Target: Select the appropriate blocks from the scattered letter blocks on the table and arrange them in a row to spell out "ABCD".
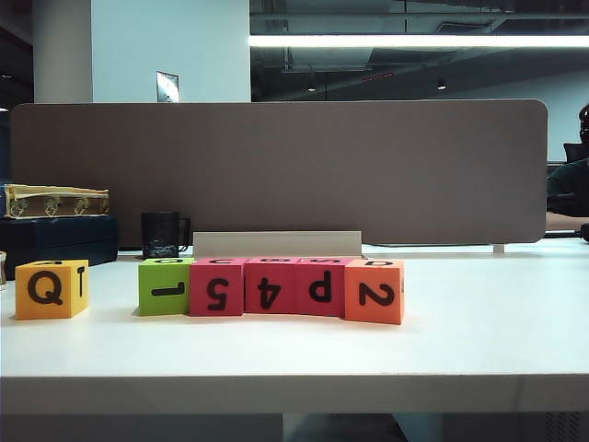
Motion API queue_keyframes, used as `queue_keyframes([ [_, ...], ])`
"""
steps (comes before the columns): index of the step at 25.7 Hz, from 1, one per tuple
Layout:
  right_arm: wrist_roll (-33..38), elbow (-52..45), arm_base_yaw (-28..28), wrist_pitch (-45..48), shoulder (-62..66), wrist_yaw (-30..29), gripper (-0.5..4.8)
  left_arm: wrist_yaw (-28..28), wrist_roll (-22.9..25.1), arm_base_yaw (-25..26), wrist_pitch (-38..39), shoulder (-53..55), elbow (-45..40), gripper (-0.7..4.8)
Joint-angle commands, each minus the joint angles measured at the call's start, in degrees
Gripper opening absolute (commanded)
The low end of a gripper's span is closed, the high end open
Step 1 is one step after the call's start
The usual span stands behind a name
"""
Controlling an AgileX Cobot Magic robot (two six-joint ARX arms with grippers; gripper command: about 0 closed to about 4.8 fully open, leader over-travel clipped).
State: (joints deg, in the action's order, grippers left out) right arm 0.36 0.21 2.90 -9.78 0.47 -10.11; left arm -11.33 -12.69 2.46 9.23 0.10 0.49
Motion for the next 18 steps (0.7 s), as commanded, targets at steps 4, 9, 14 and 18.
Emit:
queue_keyframes([
  [4,0.0,-0.2,0.0,1.0,-0.6,-0.1,-0.01,-0.1,3.3,0.1,0.2,0.1,0.1,-0.05],
  [9,0.0,-0.2,0.0,1.0,-0.6,-0.1,-0.01,-0.1,3.2,0.1,0.2,0.1,0.1,-0.05],
  [14,0.1,-0.2,0.0,1.0,-0.6,-0.1,-0.01,-0.1,3.2,0.1,0.2,0.1,0.1,-0.05],
  [18,0.1,-0.2,0.1,1.1,-0.6,-0.6,-0.02,-0.1,2.8,0.1,0.1,0.1,0.1,-0.05],
])
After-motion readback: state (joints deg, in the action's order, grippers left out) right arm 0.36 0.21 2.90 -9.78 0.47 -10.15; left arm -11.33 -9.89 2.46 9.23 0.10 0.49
